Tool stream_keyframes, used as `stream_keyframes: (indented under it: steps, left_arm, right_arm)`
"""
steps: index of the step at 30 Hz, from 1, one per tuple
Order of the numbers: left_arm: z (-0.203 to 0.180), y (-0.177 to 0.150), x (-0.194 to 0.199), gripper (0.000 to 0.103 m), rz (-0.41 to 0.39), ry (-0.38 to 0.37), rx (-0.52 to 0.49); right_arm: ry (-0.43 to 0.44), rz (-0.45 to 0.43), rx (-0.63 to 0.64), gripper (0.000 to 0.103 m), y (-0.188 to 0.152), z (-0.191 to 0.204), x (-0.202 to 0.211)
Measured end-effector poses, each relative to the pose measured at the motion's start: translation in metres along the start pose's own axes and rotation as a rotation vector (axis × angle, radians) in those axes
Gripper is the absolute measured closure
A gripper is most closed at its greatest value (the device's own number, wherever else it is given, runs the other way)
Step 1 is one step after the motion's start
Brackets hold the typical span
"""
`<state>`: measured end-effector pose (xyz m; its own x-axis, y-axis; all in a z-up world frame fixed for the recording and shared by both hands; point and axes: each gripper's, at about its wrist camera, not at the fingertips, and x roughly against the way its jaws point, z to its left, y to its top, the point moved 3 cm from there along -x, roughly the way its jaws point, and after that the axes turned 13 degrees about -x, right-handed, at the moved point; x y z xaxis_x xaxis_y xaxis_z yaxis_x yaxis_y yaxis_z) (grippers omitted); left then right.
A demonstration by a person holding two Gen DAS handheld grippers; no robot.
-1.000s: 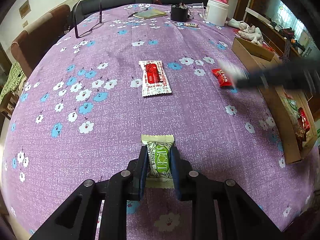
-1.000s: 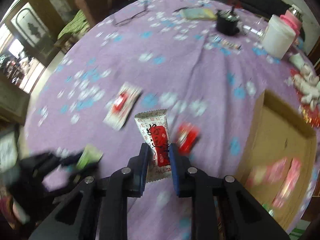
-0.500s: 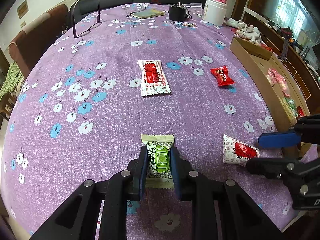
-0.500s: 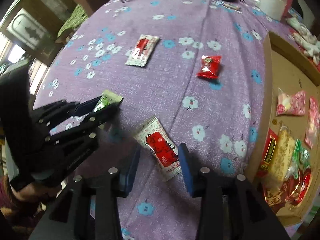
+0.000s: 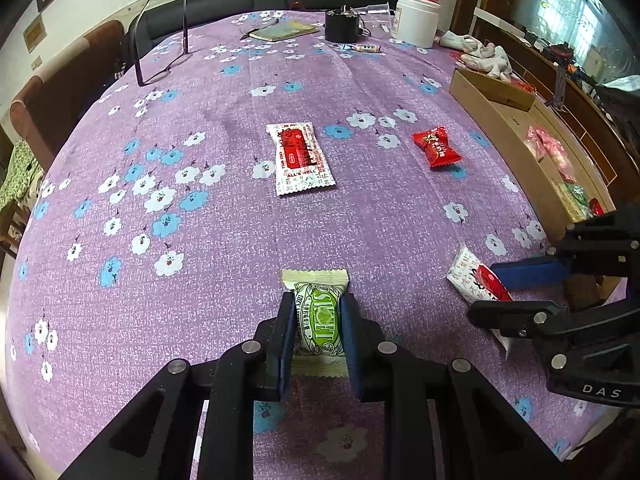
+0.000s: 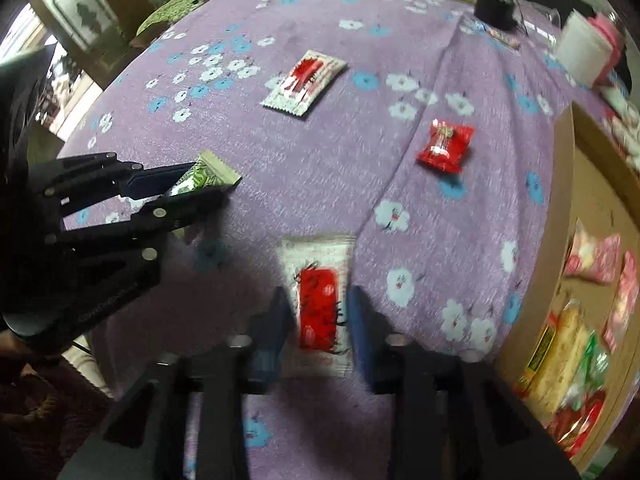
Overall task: Organize snacks
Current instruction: 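Carry green candy into tray with left gripper while right carries white packet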
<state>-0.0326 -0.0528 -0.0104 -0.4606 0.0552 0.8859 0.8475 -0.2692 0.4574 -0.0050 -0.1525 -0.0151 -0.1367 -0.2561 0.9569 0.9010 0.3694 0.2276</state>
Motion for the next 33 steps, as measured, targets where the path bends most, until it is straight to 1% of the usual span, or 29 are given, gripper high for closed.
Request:
stream_keyframes:
  steps: [2,6,8,19,27,33]
  left_arm:
    - [-0.001,0.0,0.001,0.08,-0.007,0.005,-0.002]
    - [-0.001,0.001,0.0,0.081,-0.011,0.013,-0.016]
    - [0.0,0.002,0.0,0.081,-0.012,0.012,-0.016]
    - [0.006,0.005,0.0,0.081,-0.024,0.027,-0.037]
    - [0.008,0.005,0.0,0.081,-0.027,0.041,-0.052]
    - [0.01,0.007,-0.001,0.081,-0.027,0.034,-0.051]
  right_arm:
    - [-0.004,-0.014,-0.047,0.08,-0.002,0.001,0.0]
    - [0.02,-0.034,-0.132,0.082,-0.007,0.001,0.006]
    - [0.025,-0.043,-0.15,0.082,-0.008,0.0,0.011]
    - [0.022,-0.075,-0.212,0.082,-0.011,-0.012,0.027]
    - [0.018,-0.077,-0.231,0.082,-0.009,-0.011,0.025]
    - [0.018,-0.081,-0.244,0.082,-0.008,-0.013,0.027]
